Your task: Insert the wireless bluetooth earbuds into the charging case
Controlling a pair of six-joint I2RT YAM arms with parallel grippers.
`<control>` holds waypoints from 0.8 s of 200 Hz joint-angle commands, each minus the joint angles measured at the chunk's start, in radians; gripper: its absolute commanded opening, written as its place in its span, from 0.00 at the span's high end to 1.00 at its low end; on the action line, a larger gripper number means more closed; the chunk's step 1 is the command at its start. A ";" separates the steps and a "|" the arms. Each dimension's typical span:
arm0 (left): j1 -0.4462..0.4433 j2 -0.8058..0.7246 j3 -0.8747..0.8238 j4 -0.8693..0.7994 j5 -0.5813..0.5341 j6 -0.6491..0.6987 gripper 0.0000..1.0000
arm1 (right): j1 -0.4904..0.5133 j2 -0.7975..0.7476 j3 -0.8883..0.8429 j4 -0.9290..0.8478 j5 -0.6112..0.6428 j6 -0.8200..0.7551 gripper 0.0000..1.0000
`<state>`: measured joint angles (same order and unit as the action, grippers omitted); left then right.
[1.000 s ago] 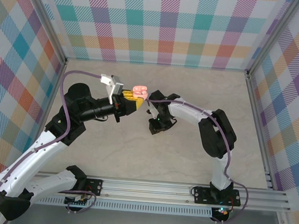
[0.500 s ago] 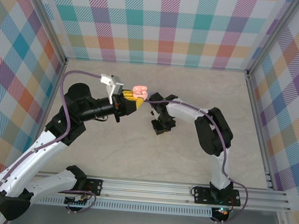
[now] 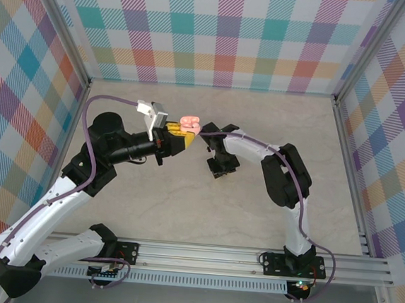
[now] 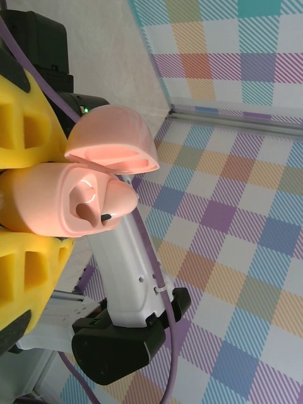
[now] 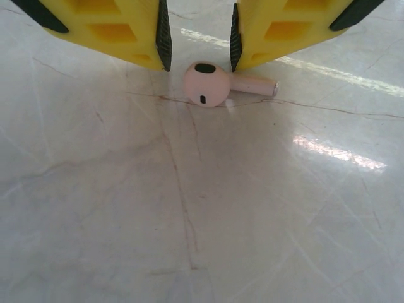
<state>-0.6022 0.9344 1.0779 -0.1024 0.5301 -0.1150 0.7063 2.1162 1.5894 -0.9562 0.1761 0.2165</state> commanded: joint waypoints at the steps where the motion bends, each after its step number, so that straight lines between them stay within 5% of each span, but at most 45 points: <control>1: -0.011 0.002 0.015 0.016 0.007 0.008 0.95 | -0.005 -0.001 0.028 -0.031 0.007 -0.015 0.67; 33: -0.010 0.010 0.019 0.011 0.011 0.011 0.95 | -0.018 -0.040 0.002 0.025 -0.097 0.025 0.64; 98: -0.010 0.008 0.022 0.004 0.015 0.017 0.95 | -0.056 -0.033 -0.013 0.035 -0.120 0.211 0.63; 160: -0.010 0.006 0.017 0.000 0.015 0.020 0.95 | -0.056 0.016 0.027 0.012 -0.132 0.212 0.71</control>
<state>-0.6022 0.9463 1.0779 -0.1040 0.5327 -0.1108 0.6456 2.1052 1.5871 -0.9173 0.0650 0.4114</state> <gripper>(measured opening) 0.179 0.298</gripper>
